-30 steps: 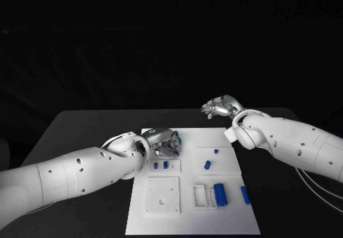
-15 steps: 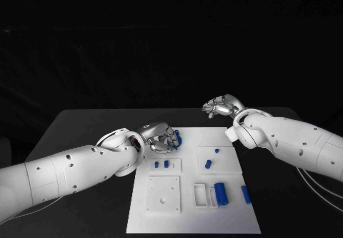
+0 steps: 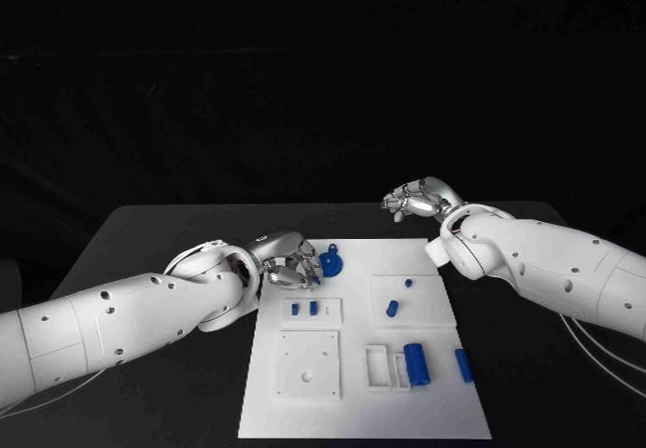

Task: Assemble the parts on the task board

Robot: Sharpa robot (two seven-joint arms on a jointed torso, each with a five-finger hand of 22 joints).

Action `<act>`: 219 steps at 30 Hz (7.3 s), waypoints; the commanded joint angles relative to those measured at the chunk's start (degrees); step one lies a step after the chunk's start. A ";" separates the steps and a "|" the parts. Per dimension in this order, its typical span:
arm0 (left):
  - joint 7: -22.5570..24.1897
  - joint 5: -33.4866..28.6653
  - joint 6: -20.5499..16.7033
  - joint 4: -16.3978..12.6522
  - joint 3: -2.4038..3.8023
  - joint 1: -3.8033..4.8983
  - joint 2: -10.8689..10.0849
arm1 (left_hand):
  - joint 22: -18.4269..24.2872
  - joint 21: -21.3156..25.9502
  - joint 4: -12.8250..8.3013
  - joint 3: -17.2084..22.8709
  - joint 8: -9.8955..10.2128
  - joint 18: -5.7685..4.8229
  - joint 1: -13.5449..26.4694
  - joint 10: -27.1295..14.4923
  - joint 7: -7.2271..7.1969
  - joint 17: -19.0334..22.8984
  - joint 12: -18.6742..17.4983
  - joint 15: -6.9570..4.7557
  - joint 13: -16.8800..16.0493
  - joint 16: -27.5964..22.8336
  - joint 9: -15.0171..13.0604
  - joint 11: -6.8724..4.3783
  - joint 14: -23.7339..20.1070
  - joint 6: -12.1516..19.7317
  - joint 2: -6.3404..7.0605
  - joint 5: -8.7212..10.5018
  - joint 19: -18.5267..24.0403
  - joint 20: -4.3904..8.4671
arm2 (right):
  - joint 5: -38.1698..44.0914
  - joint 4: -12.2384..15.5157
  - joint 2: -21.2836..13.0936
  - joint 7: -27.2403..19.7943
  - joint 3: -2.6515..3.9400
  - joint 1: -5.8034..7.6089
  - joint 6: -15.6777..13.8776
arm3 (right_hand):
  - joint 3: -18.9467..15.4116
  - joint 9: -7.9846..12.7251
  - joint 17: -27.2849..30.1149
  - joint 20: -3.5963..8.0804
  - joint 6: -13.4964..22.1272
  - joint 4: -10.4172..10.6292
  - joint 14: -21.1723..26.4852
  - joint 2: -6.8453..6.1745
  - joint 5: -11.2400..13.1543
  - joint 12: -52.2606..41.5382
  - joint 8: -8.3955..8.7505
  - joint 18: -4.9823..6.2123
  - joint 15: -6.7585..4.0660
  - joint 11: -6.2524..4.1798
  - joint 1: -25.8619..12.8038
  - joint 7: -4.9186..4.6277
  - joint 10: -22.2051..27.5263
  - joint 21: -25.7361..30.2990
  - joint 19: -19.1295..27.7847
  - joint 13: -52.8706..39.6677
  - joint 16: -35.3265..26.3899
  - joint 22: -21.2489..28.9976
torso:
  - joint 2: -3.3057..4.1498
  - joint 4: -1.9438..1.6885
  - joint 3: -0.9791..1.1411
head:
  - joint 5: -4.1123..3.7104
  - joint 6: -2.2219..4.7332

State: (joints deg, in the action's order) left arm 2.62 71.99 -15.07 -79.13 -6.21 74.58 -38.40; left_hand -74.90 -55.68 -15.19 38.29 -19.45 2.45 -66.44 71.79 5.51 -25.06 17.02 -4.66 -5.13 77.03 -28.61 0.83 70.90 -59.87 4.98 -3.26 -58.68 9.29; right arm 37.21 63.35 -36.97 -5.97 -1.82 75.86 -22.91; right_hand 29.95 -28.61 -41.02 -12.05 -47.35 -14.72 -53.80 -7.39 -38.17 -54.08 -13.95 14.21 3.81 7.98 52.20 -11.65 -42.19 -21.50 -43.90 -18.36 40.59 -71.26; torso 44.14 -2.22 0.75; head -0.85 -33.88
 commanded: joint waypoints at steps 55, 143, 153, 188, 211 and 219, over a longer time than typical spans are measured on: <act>-1.34 2.20 3.46 1.47 -0.02 0.01 -0.62 | -0.94 -0.51 -0.29 0.45 -0.14 4.26 -0.13 1.76 -0.02 0.15 -0.59 -0.17 0.00 0.46 -0.01 0.81 0.36 -0.31 -0.58 -0.13 -0.35 1.05 | 0.01 -0.05 -0.16 -0.51 0.04 -0.02 0.77 | -0.31 0.13 0.18 0.20 0.41 -0.11 0.41 0.54 -0.24 -0.36 -0.37 0.79 0.07 -0.10 0.08 0.17 0.50 0.22 0.21 0.35 0.39 -0.12 | 0.04 0.10 0.04 | -0.16 -0.29; 2.52 12.12 -4.20 0.20 -1.19 -0.04 -0.63 | -0.51 0.30 -0.91 0.37 4.39 5.10 -3.76 -4.44 2.61 1.59 -5.91 2.66 0.99 -0.60 2.19 3.73 -1.91 7.67 6.75 0.02 1.64 -1.51 | 0.01 -0.23 -0.31 -0.48 0.04 -0.21 1.26 | -0.36 0.21 0.31 0.20 0.44 -0.17 0.45 0.58 -0.26 -0.62 -0.46 0.79 0.07 -0.09 0.02 0.16 0.56 0.29 0.18 0.78 0.49 -0.20 | 0.07 0.11 0.02 | -0.22 -0.54; 2.43 11.47 -2.50 0.67 -1.18 -0.05 -1.08 | -0.49 0.36 -0.95 0.94 3.99 5.29 -4.88 -4.39 2.73 1.72 -5.99 2.76 0.82 -0.53 2.11 3.82 -1.95 7.33 6.59 -0.89 1.68 -1.74 | 0.01 -0.17 -0.62 -0.46 0.03 -0.22 1.35 | -0.34 0.22 0.33 0.21 0.45 -0.24 0.46 0.59 -0.26 -0.64 -0.46 0.79 0.07 -0.10 0.09 0.17 0.57 0.29 0.18 0.83 0.50 -0.21 | 0.05 0.10 0.02 | -0.29 -0.49; 2.82 -4.77 -2.10 3.57 -1.06 0.02 -3.86 | -0.68 0.25 -1.22 4.03 3.29 5.21 -7.88 -4.34 2.96 2.12 -6.35 2.88 0.63 -0.36 2.17 3.94 -2.62 6.88 6.49 -3.86 2.16 -1.90 | 5.25 1.85 -3.90 0.86 0.03 -0.65 9.02 | 1.89 0.45 1.47 0.01 0.18 -1.87 0.97 1.24 2.59 5.60 -0.90 0.79 0.43 0.02 3.74 0.31 -1.12 0.82 0.79 5.39 -0.14 -0.52 | -0.02 0.10 0.04 | -0.97 0.11; 8.98 -37.25 2.49 1.39 -1.01 0.59 -9.88 | 7.75 18.04 -1.02 -3.22 1.47 -0.37 1.70 0.28 2.79 12.44 -6.60 7.35 -0.02 -31.62 0.86 4.08 -13.46 7.57 3.64 -2.27 16.11 -6.23 | 46.93 18.24 -14.62 6.29 -1.14 -0.76 12.54 | 1.84 -0.75 2.37 5.00 -3.79 -2.02 -13.20 -1.44 13.20 31.69 -4.02 0.79 -4.69 -2.90 11.40 2.43 -22.24 -1.77 -13.27 12.57 0.02 0.95 | -0.45 0.31 -0.17 | -3.24 0.79; 8.55 -42.14 1.85 -0.12 -1.05 0.62 -11.54 | 7.58 18.45 -0.90 -3.46 1.53 -0.20 1.25 0.36 2.95 11.19 -7.60 7.19 0.20 -33.38 0.87 4.27 -12.00 8.06 3.59 -4.08 15.46 -6.21 | 54.51 20.69 -15.72 9.22 -1.78 -1.35 12.32 | 0.93 -0.70 2.03 5.00 -5.15 -1.78 -13.43 -3.07 14.78 34.09 -4.35 0.79 -4.57 -2.73 10.04 2.92 -22.92 -1.53 -13.68 12.21 -0.57 1.07 | -1.04 0.26 -0.34 | -3.66 0.41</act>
State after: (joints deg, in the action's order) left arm 10.01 33.88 -13.57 -78.99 -7.30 75.13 -49.93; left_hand -67.26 -37.60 -16.05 35.20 -17.70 2.63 -64.88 71.67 8.39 -13.80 9.53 2.52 -4.99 43.74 -27.68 5.02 58.62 -52.30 8.64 -7.19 -42.97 3.13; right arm 84.81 83.76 -52.50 0.50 -3.58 74.65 -9.88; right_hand 31.28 -29.33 -38.92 -7.05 -51.99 -16.54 -66.87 -9.94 -23.73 -20.09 -18.12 14.21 -0.77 5.01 62.33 -8.73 -64.83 -23.25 -57.12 -6.11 40.13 -70.23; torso 43.37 -1.96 0.47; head -4.43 -33.34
